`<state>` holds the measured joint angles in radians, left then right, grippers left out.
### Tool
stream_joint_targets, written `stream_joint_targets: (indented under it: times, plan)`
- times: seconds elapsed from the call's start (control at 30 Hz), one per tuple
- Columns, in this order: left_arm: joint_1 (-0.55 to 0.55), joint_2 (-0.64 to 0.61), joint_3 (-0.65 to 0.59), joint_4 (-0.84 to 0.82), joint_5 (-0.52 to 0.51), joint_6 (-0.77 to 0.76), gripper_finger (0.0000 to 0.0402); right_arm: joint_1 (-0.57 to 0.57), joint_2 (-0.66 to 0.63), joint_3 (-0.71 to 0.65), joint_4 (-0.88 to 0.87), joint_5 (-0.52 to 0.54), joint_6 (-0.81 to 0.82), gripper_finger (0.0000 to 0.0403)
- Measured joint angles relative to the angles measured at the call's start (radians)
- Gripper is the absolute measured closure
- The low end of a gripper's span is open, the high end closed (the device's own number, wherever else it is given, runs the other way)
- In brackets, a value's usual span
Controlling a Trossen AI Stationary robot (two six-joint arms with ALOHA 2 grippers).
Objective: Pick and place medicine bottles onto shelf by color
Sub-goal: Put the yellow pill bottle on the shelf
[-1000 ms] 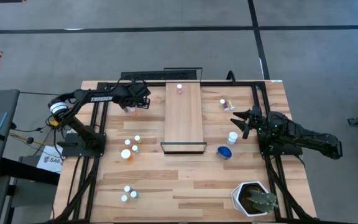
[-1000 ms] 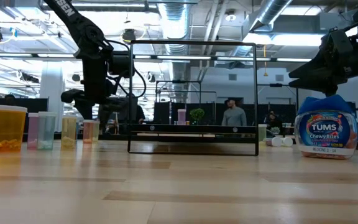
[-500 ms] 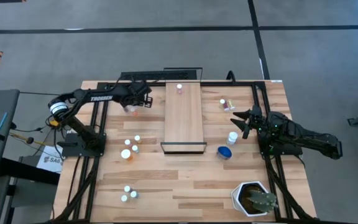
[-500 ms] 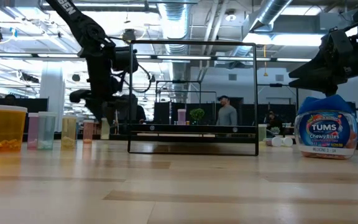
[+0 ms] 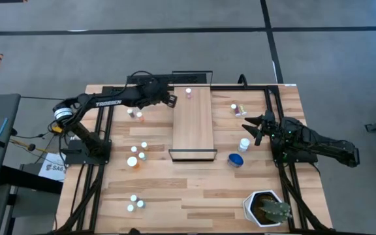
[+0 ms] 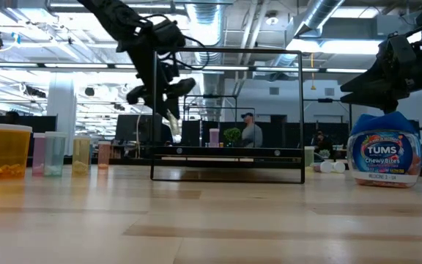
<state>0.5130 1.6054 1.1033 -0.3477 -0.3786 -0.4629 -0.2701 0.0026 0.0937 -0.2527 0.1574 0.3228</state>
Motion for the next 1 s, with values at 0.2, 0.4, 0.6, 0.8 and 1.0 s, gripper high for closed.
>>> stream_joint_targets:
  times: [0.2,0.4,0.6,0.8,1.0]
  plan:
    - [-0.01,0.148,0.153,-0.101,0.004,0.011,0.03,0.0,0.0,0.0,0.0,0.001,0.0,0.0178]
    - [-0.011,0.27,0.329,-0.184,0.006,0.072,0.03,0.0,0.0,0.0,0.0,0.0,0.0,0.0178]
    - [-0.006,0.339,0.411,-0.213,0.02,0.093,0.03,0.0,0.0,0.0,0.0,0.0,0.0,0.0178]
    - [-0.002,0.346,0.419,-0.213,0.034,0.093,0.03,0.0,0.0,0.0,0.0,0.0,0.0,0.0178]
    - [-0.001,0.354,0.419,-0.224,0.037,0.093,0.03,0.0,0.0,0.0,0.0,0.0,0.0,0.0178]
